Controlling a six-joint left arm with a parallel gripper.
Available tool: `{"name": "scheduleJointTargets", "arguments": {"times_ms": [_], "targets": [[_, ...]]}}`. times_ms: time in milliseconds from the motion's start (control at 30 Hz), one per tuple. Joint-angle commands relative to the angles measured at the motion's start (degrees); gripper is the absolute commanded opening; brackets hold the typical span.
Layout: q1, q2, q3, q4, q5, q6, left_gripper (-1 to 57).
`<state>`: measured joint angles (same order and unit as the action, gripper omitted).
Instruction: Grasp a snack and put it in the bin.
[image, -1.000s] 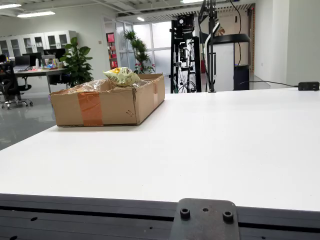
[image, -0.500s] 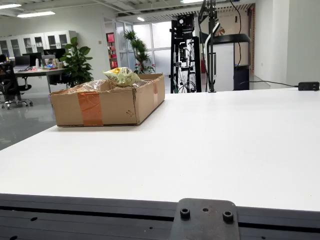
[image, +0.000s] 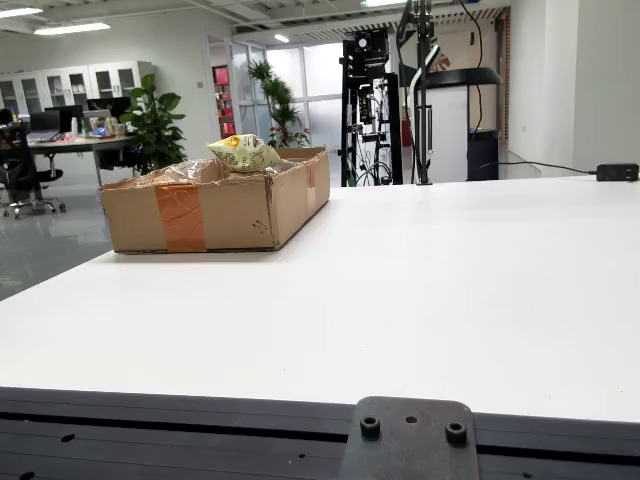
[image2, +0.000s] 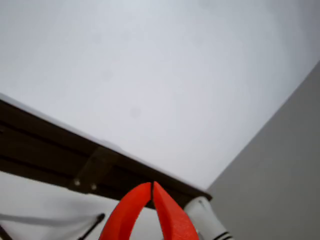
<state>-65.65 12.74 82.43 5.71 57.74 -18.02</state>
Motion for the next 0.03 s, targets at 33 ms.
{"name": "scheduleJointTargets", "arguments": {"times_ms": [33], "targets": [[0.0,0.0,0.0,0.0,0.0,0.0,0.4]]}}
